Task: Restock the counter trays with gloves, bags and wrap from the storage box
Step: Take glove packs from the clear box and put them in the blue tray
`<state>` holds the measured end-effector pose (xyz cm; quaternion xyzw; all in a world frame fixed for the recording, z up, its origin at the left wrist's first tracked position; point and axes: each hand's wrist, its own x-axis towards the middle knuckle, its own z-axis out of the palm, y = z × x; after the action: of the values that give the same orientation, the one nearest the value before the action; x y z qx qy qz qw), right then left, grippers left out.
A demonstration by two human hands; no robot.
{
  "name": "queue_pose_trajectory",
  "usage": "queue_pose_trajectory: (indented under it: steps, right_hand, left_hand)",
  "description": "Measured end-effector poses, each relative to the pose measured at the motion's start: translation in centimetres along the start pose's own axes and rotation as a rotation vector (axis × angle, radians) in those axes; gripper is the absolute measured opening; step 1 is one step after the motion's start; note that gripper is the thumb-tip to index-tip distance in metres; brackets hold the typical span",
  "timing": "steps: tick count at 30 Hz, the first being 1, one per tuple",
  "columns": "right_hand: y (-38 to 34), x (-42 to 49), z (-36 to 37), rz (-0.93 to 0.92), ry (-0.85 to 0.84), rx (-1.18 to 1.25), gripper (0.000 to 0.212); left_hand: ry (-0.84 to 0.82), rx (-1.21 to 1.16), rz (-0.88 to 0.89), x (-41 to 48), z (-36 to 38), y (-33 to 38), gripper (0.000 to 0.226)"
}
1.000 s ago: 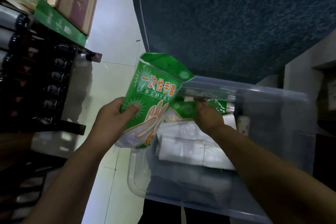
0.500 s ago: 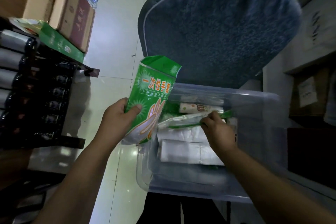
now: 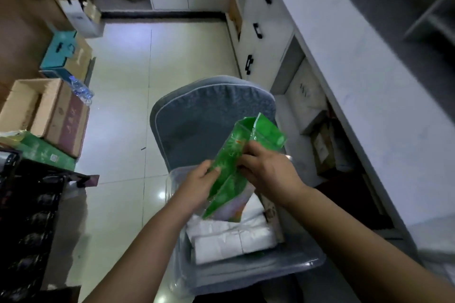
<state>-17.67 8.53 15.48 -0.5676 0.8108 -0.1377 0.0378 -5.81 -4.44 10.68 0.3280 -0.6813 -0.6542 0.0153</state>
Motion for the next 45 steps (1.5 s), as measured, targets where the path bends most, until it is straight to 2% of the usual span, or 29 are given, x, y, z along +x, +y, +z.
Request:
queue_pose_trajectory:
  steps: [4,6,8,10,13,14,16,18,20,22,26,32,38,40,42,45]
  right_hand:
    - [0.2,-1.3,-2.7,0.079,0.079,-0.008,0.015]
    - [0.4,-2.0,-3.5,0.111,0.099,-0.022,0.016]
    - [0.5,-2.8,-4.0,0.133,0.132,-0.022,0.016]
    - [0.9,-3.9,-4.0,0.187,0.258,-0.036,0.024]
    - [2.2,-6.5,-3.5,0.390,0.556,0.005,0.047]
    - [2.8,-7.6,-3.3,0.484,0.623,0.043,0.053]
    - [3.9,-10.1,-2.7,0.701,0.631,0.170,0.065]
    - [4.2,-12.0,-2.4,0.896,0.582,0.410,0.075]
    - [4.0,-13.2,-2.8,1.011,0.578,0.707,0.077]
    - [3.9,-14.4,-3.7,1.052,0.599,0.893,0.074]
    - [3.8,-18.1,-6.3,1.080,0.623,1.074,0.065]
    - [3.6,-25.6,-9.6,1.105,0.811,1.130,0.025]
    - [2.8,-34.8,-12.7,1.098,1.073,1.100,0.040]
    - [2.4,-38.3,-13.9,1.090,1.092,1.065,0.043]
    - [2.4,-41.8,-15.1,1.087,1.087,1.048,0.048]
    - [3.1,-47.1,-16.5,1.112,1.075,1.104,0.054]
  left_hand:
    - [-0.162,-0.186,-0.003,-1.4,2.0,1.8,0.015]
    - [-0.231,-0.117,0.036,-1.6,3.0,2.1,0.025]
    - [-0.208,0.028,0.085,-1.4,4.1,2.3,0.042]
    - [-0.163,0.089,0.119,-1.1,5.1,2.5,0.040]
    - [-0.108,0.036,0.137,-0.8,6.4,2.5,0.031]
    - [-0.082,-0.007,0.143,-0.6,6.7,2.4,0.030]
    - [-0.067,-0.145,0.124,-0.3,7.3,2.4,0.027]
    - [-0.123,-0.290,0.063,0.0,8.1,2.6,0.024]
    - [-0.191,-0.367,0.011,0.0,9.4,3.0,0.023]
    - [-0.252,-0.381,-0.003,-0.4,11.3,3.6,0.023]
    - [-0.423,-0.421,-0.021,-2.6,15.5,5.3,0.022]
    - [-0.748,-0.457,-0.050,-7.3,22.2,9.1,0.031]
    - [-0.904,-0.313,-0.030,-12.5,29.7,11.2,0.035]
    - [-0.928,-0.319,-0.040,-14.8,32.8,11.9,0.036]
    - [-0.908,-0.299,-0.023,-16.9,36.1,12.3,0.028]
    - [-0.907,-0.281,0.019,-20.3,41.0,12.8,0.026]
